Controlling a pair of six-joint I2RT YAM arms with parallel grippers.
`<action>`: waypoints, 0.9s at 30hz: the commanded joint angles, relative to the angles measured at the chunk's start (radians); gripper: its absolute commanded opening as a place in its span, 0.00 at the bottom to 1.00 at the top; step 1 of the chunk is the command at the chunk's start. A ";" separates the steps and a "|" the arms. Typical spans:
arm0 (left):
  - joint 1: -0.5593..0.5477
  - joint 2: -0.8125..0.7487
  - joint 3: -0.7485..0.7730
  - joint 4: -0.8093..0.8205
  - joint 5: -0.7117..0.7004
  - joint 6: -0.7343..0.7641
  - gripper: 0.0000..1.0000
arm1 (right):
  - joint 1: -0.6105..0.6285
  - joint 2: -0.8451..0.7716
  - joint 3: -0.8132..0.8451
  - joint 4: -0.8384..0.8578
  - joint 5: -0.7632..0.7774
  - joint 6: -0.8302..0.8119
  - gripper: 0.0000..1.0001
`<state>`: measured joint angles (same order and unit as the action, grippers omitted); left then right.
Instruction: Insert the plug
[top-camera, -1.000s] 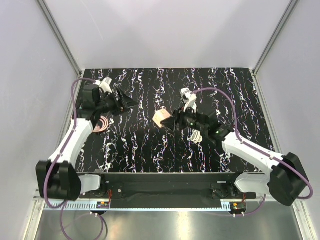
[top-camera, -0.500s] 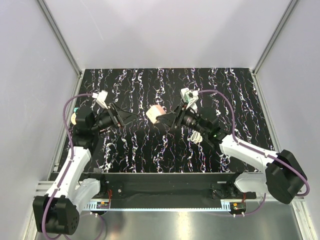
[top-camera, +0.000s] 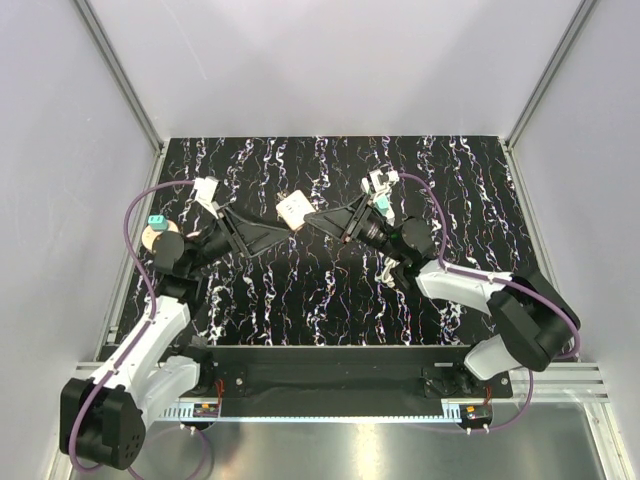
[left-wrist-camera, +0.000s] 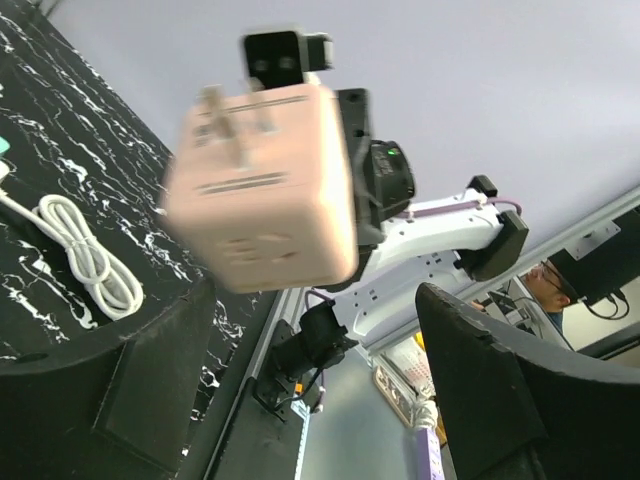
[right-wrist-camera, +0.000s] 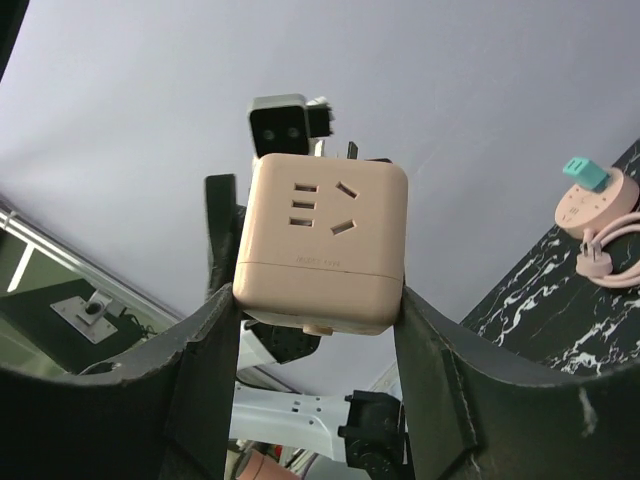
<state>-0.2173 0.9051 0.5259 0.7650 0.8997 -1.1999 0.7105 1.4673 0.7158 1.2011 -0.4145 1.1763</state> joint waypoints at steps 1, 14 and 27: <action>-0.023 -0.032 0.042 0.045 -0.059 0.045 0.86 | 0.000 0.005 0.016 0.238 -0.017 0.075 0.00; -0.071 -0.022 0.112 -0.216 -0.193 0.178 0.83 | 0.007 0.018 -0.009 0.290 -0.052 0.109 0.00; -0.091 -0.011 0.080 -0.145 -0.122 0.114 0.00 | 0.020 0.080 -0.047 0.302 -0.132 0.123 0.29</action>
<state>-0.2935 0.9005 0.5953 0.5236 0.7471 -1.0775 0.7143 1.5288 0.6743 1.3231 -0.4644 1.2999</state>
